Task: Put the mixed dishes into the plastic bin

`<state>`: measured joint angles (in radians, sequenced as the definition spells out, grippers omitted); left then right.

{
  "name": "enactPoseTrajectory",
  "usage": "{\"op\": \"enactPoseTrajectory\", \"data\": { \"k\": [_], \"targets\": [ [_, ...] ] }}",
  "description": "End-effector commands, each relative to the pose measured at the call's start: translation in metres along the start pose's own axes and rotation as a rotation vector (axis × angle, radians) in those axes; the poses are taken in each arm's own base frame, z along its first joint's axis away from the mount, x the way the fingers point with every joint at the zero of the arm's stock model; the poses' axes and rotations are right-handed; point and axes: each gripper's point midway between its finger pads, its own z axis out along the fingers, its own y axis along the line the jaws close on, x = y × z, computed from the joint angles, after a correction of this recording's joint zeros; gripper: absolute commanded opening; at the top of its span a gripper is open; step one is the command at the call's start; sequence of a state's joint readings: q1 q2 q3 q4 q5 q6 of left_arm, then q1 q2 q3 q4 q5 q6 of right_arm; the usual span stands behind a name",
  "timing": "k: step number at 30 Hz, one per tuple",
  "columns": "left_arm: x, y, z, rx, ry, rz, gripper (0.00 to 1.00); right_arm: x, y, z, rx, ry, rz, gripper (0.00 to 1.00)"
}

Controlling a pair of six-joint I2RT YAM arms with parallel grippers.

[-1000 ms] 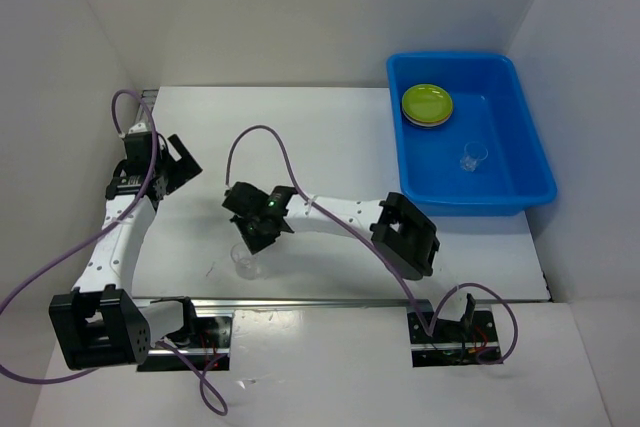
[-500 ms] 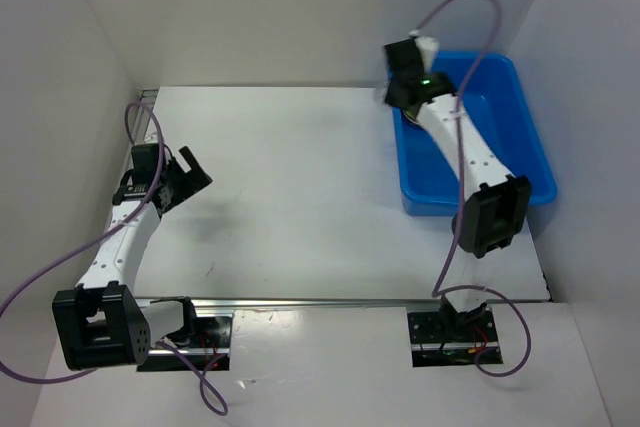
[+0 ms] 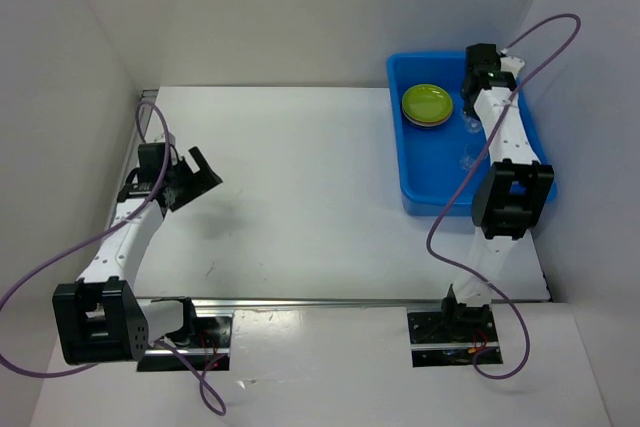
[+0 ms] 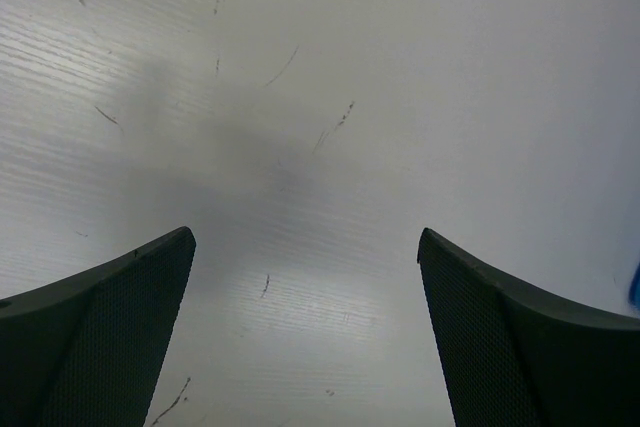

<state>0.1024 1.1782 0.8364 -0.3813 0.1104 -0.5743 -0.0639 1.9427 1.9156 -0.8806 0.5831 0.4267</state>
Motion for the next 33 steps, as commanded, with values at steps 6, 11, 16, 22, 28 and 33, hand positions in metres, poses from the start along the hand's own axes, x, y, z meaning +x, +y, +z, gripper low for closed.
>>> {"op": "enactPoseTrajectory", "data": {
  "k": [6,11,16,22,28,33],
  "targets": [
    [0.005,-0.011,0.008,0.036,0.039,0.058,1.0,0.002,-0.038,0.033,0.14,0.021,0.0,0.01],
    [0.008,-0.009,0.012,0.028,0.055,0.055,1.0,0.005,-0.039,0.042,0.15,0.029,0.001,0.01],
    [0.01,-0.008,0.014,0.024,0.063,0.054,1.0,0.019,-0.041,0.046,0.154,0.062,-0.028,0.01],
    [0.012,-0.01,0.015,0.029,0.067,0.061,1.0,0.04,-0.036,0.055,0.132,0.116,-0.05,0.01],
    [0.01,-0.011,0.013,0.033,0.059,0.062,1.0,0.056,-0.03,0.064,0.11,0.157,-0.064,0.01],
    [0.014,-0.012,0.012,0.034,0.071,0.067,1.0,0.066,-0.025,0.064,0.064,0.203,-0.06,0.24]
  ]
}}
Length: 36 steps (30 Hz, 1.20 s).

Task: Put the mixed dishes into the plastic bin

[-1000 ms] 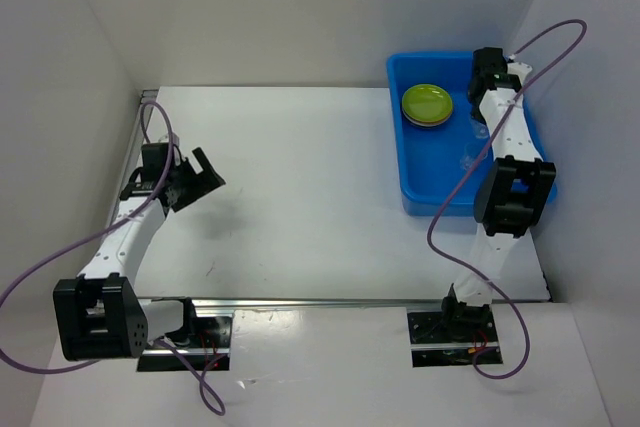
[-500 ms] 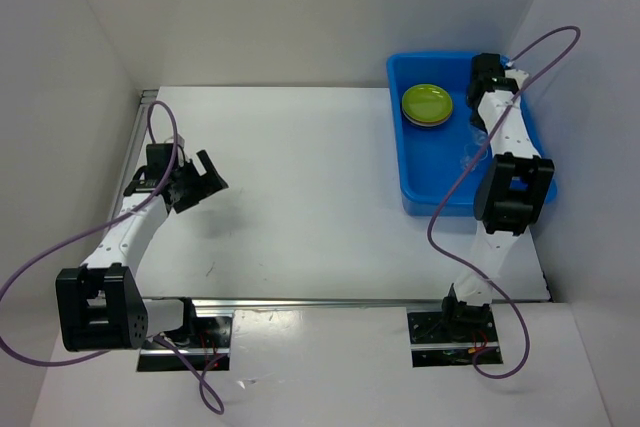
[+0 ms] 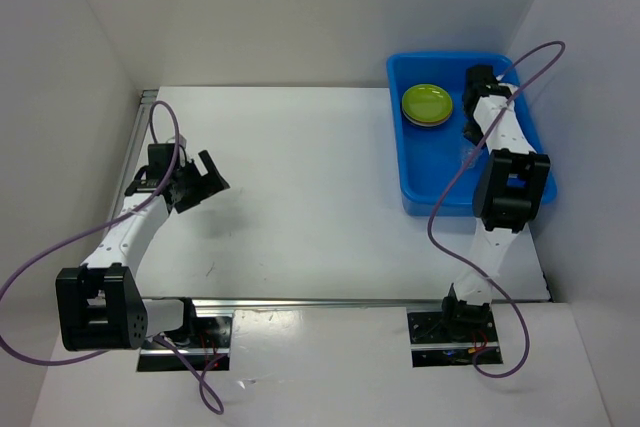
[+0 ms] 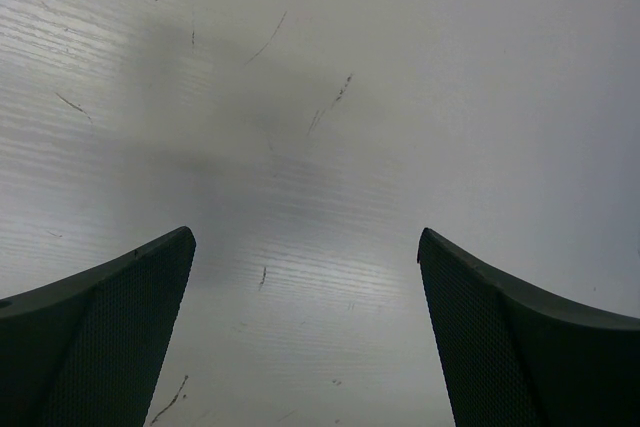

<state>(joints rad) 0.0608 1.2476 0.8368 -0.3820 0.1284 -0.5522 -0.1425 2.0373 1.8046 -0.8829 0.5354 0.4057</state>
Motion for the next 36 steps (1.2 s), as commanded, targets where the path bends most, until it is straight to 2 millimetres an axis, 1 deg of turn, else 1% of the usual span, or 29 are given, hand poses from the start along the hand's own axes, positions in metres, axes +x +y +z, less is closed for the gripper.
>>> {"op": "enactPoseTrajectory", "data": {
  "k": [1,2,4,5,8,9,11,12,13,14,15,16,17,18,19,21,22,23,24,25,26,27,28,29,30,32,33,35,36],
  "targets": [
    [-0.007,-0.008,-0.003,0.026,-0.016,0.027,1.0,0.003,0.001,0.005,-0.021,0.017,0.007,0.34],
    [-0.007,-0.008,-0.003,0.026,-0.016,0.027,1.0,-0.008,-0.001,-0.006,-0.035,-0.011,0.025,0.41],
    [-0.007,-0.008,-0.003,0.026,-0.016,0.027,1.0,-0.02,-0.006,-0.021,-0.049,-0.043,0.035,0.48],
    [-0.007,-0.008,-0.003,0.026,-0.016,0.027,1.0,-0.029,-0.012,-0.038,-0.06,-0.067,0.051,0.56],
    [-0.005,-0.011,-0.003,0.031,-0.012,0.033,1.0,-0.059,-0.024,-0.077,-0.099,-0.152,0.104,0.56],
    [-0.005,-0.011,-0.003,0.031,-0.012,0.033,1.0,-0.071,-0.034,-0.101,-0.121,-0.199,0.133,0.59],
    [-0.007,-0.013,-0.003,0.044,-0.018,0.035,1.0,-0.08,-0.036,-0.133,-0.19,-0.25,0.146,0.65],
    [-0.007,-0.017,-0.003,0.065,-0.019,0.037,1.0,-0.094,-0.046,-0.166,-0.252,-0.325,0.191,0.67],
    [-0.006,-0.019,-0.003,0.077,-0.012,0.038,1.0,-0.088,-0.041,-0.18,-0.312,-0.339,0.159,0.7],
    [-0.007,-0.022,-0.004,0.091,-0.015,0.04,1.0,-0.081,-0.024,-0.204,-0.45,-0.341,0.139,0.72],
    [-0.011,-0.027,-0.006,0.107,-0.02,0.042,1.0,-0.072,-0.015,-0.214,-0.53,-0.351,0.118,0.79],
    [-0.012,-0.028,-0.008,0.112,-0.029,0.035,1.0,-0.068,-0.024,-0.259,-0.651,-0.424,0.13,0.85],
    [-0.013,-0.029,-0.013,0.116,-0.036,0.037,1.0,-0.052,-0.014,-0.286,-0.805,-0.429,0.081,0.93],
    [-0.014,-0.03,-0.016,0.121,-0.045,0.039,1.0,-0.036,-0.012,-0.288,-0.858,-0.415,0.085,0.98],
    [-0.018,-0.031,-0.021,0.113,-0.06,0.04,1.0,-0.026,-0.031,-0.323,-0.932,-0.483,0.09,1.0],
    [-0.02,-0.029,-0.03,0.102,-0.086,0.042,1.0,-0.003,-0.041,-0.342,-1.007,-0.488,0.066,1.0],
    [-0.024,-0.031,-0.036,0.105,-0.111,0.045,1.0,0.012,-0.046,-0.337,-0.999,-0.463,0.06,1.0],
    [-0.024,-0.029,-0.039,0.096,-0.117,0.044,1.0,0.023,-0.06,-0.359,-1.044,-0.518,0.06,1.0],
    [-0.021,-0.025,-0.041,0.08,-0.117,0.042,1.0,0.035,-0.064,-0.366,-1.08,-0.508,0.063,1.0],
    [-0.027,-0.024,-0.049,0.067,-0.161,0.031,1.0,0.048,-0.064,-0.362,-1.094,-0.485,0.064,1.0],
    [-0.027,-0.022,-0.053,0.056,-0.169,0.021,1.0,0.061,-0.075,-0.374,-1.128,-0.508,0.069,1.0],
    [-0.027,-0.021,-0.057,0.046,-0.177,-0.006,1.0,0.079,-0.071,-0.363,-1.136,-0.445,0.077,1.0],
    [-0.033,-0.018,-0.064,0.027,-0.222,-0.016,1.0,0.092,-0.068,-0.364,-1.174,-0.414,0.064,1.0],
    [-0.03,-0.012,-0.064,0.005,-0.219,-0.03,1.0,0.101,-0.065,-0.363,-1.204,-0.398,0.065,1.0],
    [-0.026,-0.007,-0.061,-0.015,-0.215,-0.033,1.0,0.119,-0.061,-0.355,-1.233,-0.344,0.08,1.0],
    [-0.025,0.003,-0.064,-0.071,-0.225,-0.071,1.0,0.14,-0.053,-0.36,-1.325,-0.281,0.068,1.0],
    [-0.03,0.005,-0.066,-0.087,-0.245,-0.082,1.0,0.157,-0.051,-0.355,-1.353,-0.245,0.067,1.0],
    [-0.03,0.025,-0.068,-0.189,-0.268,-0.173,1.0,0.176,-0.052,-0.357,-1.406,-0.185,0.086,1.0],
    [-0.032,0.028,-0.069,-0.198,-0.274,-0.184,1.0,0.187,-0.051,-0.352,-1.414,-0.155,0.094,1.0]
  ]
}}
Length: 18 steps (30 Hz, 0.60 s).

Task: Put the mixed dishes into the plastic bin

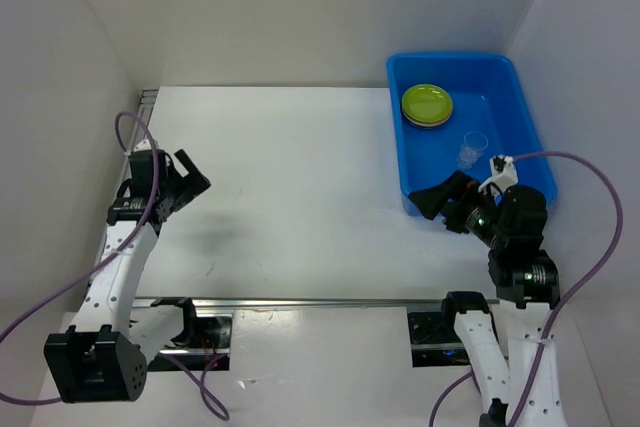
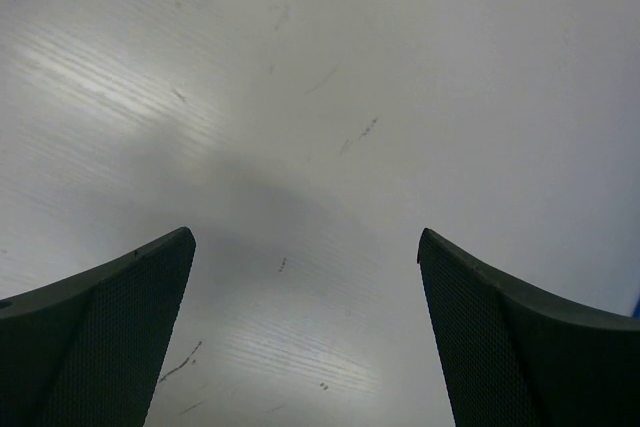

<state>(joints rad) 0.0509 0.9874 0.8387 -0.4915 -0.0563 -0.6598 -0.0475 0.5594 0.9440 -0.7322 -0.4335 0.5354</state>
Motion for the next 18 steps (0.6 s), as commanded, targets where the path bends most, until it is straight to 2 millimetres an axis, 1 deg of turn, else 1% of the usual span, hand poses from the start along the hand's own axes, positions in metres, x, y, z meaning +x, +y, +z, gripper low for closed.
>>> {"op": "enactPoseTrajectory", "data": {
  "k": [1,3,4,5,6,7,8,9,10,11,12,13,14,15,16,17,18],
  "targets": [
    [-0.015,0.029,-0.004,-0.145,-0.066,-0.098,1.0,0.025,0.033,-0.025,-0.188,0.012,0.071,1.0],
    [-0.014,0.034,0.003,-0.139,-0.062,-0.103,1.0,0.036,0.038,-0.037,-0.235,0.004,0.09,1.0],
    [-0.016,0.04,0.006,-0.146,-0.072,-0.121,1.0,0.042,0.045,-0.052,-0.276,-0.031,0.08,1.0],
    [-0.01,0.049,0.014,-0.16,-0.077,-0.171,1.0,0.044,0.052,-0.061,-0.307,-0.043,0.102,1.0],
    [-0.01,0.06,0.017,-0.198,-0.096,-0.2,1.0,0.05,0.05,-0.063,-0.316,-0.049,0.114,1.0],
    [-0.012,0.067,0.016,-0.216,-0.126,-0.219,1.0,0.059,0.055,-0.074,-0.358,-0.052,0.106,1.0],
    [-0.016,0.07,0.017,-0.224,-0.166,-0.229,1.0,0.065,0.054,-0.076,-0.366,-0.04,0.126,1.0],
    [-0.017,0.074,0.015,-0.236,-0.197,-0.253,1.0,0.074,0.05,-0.074,-0.369,-0.01,0.142,1.0],
    [-0.021,0.082,0.007,-0.257,-0.259,-0.256,1.0,0.08,0.049,-0.075,-0.377,0.01,0.152,1.0],
    [-0.027,0.084,0.002,-0.256,-0.316,-0.281,1.0,0.085,0.048,-0.077,-0.386,0.014,0.148,1.0],
    [-0.03,0.089,-0.003,-0.26,-0.368,-0.306,1.0,0.085,0.048,-0.078,-0.388,0.018,0.156,1.0],
    [-0.04,0.095,-0.02,-0.259,-0.479,-0.34,1.0,0.083,0.042,-0.076,-0.356,0.005,0.176,1.0],
    [-0.027,0.107,-0.016,-0.269,-0.509,-0.364,1.0,0.078,0.042,-0.077,-0.351,-0.012,0.181,1.0],
    [-0.023,0.113,-0.018,-0.257,-0.555,-0.388,1.0,0.075,0.04,-0.077,-0.335,-0.023,0.22,1.0],
    [-0.029,0.111,-0.036,-0.173,-0.678,-0.459,1.0,0.073,0.032,-0.07,-0.3,-0.034,0.247,1.0],
    [-0.022,0.122,-0.038,-0.17,-0.743,-0.506,1.0,0.074,0.029,-0.068,-0.29,-0.03,0.259,1.0],
    [0.011,0.146,-0.021,-0.215,-0.726,-0.534,1.0,0.077,0.025,-0.061,-0.282,-0.022,0.269,1.0]
  ]
}}
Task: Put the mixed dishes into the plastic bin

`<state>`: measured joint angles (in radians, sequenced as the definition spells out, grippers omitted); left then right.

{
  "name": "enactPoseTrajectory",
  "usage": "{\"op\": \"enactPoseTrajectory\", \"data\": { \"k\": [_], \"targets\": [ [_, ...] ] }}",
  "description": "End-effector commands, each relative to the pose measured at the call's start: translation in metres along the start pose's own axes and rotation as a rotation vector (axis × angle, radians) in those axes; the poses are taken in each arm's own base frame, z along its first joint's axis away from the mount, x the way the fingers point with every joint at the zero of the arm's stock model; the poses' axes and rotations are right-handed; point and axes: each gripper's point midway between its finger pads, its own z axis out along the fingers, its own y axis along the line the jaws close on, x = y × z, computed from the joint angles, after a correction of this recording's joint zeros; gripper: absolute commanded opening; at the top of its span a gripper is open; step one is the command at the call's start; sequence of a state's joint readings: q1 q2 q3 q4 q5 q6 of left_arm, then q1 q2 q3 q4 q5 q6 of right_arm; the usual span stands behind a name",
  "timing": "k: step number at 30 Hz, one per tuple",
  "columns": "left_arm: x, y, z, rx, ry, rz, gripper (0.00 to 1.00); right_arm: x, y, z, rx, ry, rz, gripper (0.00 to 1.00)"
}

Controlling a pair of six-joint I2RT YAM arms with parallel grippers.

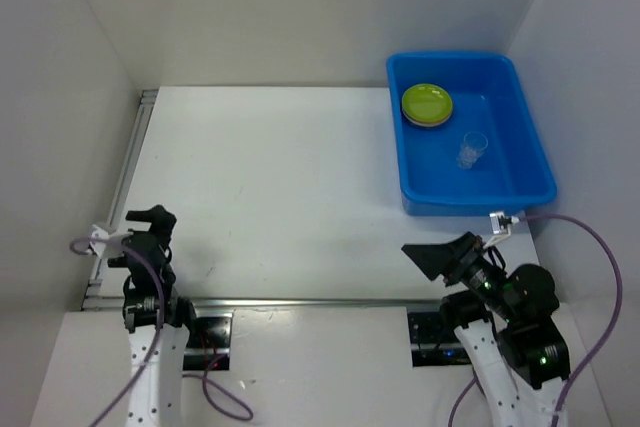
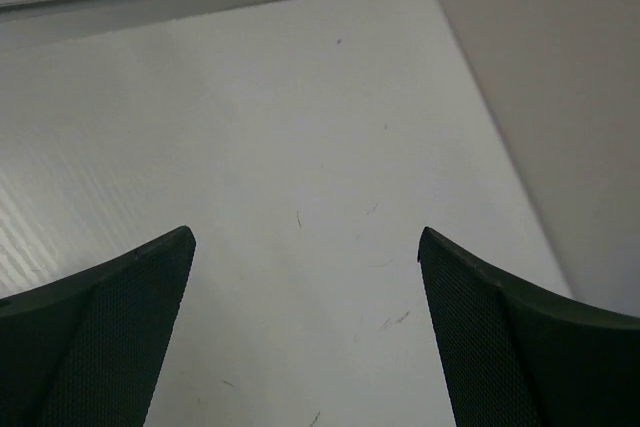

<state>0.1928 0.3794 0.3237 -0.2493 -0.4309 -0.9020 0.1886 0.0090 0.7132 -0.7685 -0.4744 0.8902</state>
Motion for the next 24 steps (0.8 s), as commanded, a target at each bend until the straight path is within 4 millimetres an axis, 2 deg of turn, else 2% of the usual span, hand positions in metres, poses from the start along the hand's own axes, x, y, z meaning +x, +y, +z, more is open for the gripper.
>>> {"op": "enactPoseTrajectory", "data": {
  "k": [1,2,3,4,5,6,7,8,9,11,13,14,16,17,18,21,24],
  "targets": [
    [-0.01,0.042,-0.003,-0.029,-0.242,-0.351,1.0,-0.012,-0.021,0.011,0.08,-0.078,0.095,1.0],
    [-0.01,0.062,-0.002,-0.144,-0.262,-0.331,1.0,-0.012,-0.021,0.012,0.072,-0.076,0.091,1.0],
    [-0.015,0.057,0.001,-0.147,-0.264,-0.241,1.0,-0.019,-0.022,0.016,0.071,-0.108,0.094,1.0],
    [-0.005,0.063,0.008,-0.141,-0.212,0.115,1.0,-0.024,-0.02,0.016,0.066,-0.134,0.098,1.0],
    [-0.014,0.037,0.01,-0.013,-0.256,0.186,1.0,-0.032,-0.031,0.019,0.113,-0.186,0.101,1.0],
    [0.001,0.027,0.012,0.072,-0.211,0.224,1.0,-0.041,-0.033,0.019,0.125,-0.234,0.11,1.0],
    [-0.005,0.024,0.006,0.113,-0.258,0.177,1.0,-0.049,-0.038,0.018,0.151,-0.279,0.121,1.0],
    [0.0,0.032,0.005,0.083,-0.245,0.122,1.0,-0.063,-0.047,0.015,0.199,-0.364,0.148,1.0],
    [-0.011,0.054,0.006,-0.054,-0.297,0.048,1.0,-0.069,-0.055,0.015,0.232,-0.404,0.162,1.0],
    [0.005,0.092,0.006,-0.235,-0.292,-0.193,1.0,-0.08,-0.068,0.016,0.302,-0.468,0.203,1.0],
    [0.008,0.073,0.004,-0.133,-0.244,-0.154,1.0,-0.086,-0.07,0.026,0.3,-0.478,0.135,1.0],
    [0.004,0.065,0.005,-0.095,-0.245,-0.123,1.0,-0.09,-0.074,0.026,0.318,-0.499,0.154,1.0],
    [0.008,0.072,0.006,-0.124,-0.243,-0.123,1.0,-0.089,-0.089,0.028,0.356,-0.53,0.216,1.0],
    [0.008,0.072,0.006,-0.124,-0.243,-0.123,1.0,-0.09,-0.089,0.025,0.338,-0.555,0.239,1.0],
    [0.008,0.072,0.006,-0.124,-0.243,-0.123,1.0,-0.083,-0.1,0.028,0.344,-0.553,0.276,1.0],
    [0.01,0.074,0.003,-0.138,-0.214,-0.082,1.0,-0.066,-0.116,0.041,0.347,-0.51,0.337,1.0],
    [0.012,0.087,-0.004,-0.207,-0.201,-0.108,1.0,-0.062,-0.115,0.046,0.318,-0.492,0.352,1.0]
  ]
}}
